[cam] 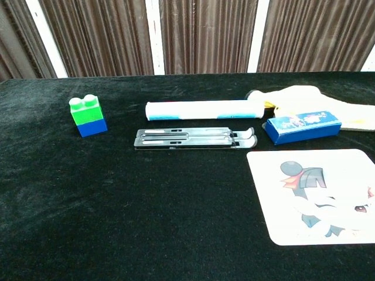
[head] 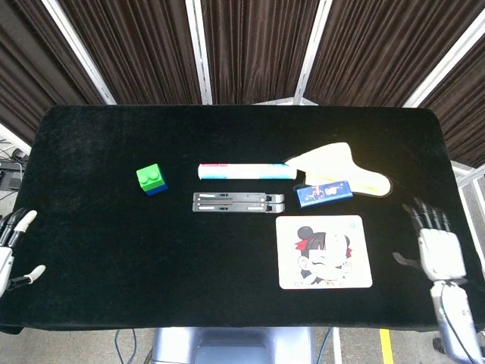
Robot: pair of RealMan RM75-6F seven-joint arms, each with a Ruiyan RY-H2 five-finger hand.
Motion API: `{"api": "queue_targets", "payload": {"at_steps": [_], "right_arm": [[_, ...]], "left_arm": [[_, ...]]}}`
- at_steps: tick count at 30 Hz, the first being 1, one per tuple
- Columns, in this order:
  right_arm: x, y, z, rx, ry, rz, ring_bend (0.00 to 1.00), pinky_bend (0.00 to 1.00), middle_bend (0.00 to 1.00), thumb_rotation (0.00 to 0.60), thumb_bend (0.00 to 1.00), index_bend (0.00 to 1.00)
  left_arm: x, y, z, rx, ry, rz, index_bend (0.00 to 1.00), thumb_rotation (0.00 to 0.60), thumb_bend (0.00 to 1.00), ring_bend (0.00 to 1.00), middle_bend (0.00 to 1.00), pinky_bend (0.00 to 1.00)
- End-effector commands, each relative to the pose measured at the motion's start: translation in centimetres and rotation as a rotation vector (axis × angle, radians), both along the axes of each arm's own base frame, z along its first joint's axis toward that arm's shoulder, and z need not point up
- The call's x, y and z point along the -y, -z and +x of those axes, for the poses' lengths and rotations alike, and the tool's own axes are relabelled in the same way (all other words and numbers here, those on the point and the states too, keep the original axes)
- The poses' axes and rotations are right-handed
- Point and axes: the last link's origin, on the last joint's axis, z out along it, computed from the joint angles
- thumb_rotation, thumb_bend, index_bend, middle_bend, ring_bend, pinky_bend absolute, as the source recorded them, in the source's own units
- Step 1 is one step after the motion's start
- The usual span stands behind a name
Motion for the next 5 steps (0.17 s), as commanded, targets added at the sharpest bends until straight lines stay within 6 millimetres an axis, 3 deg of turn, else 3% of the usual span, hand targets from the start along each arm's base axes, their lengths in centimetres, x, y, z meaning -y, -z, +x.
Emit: {"api": "queue_targets", "payload": {"at_steps": [1, 5], "right_arm": [[-3.2, -0.7, -2.4, -0.016, -0.026, -0.022, 0.0, 0.0, 0.0, 0.6, 0.12, 0.1], [-3.9, -0.6, -3.7, -0.073, -0.04, -0.032, 0.0, 0.0, 0.0, 0.6, 0.12, 0.1]], "left_arm": [[0.5, 0.5, 0.3, -0.005, 0.011, -0.006, 0.0, 0.6, 0.17, 0.0, 0.0, 0.0], [0.9, 1.0, 0.8, -0.006, 0.031, -0.004, 0.0, 0.6, 0.17, 0.0, 0.0, 0.0]]}}
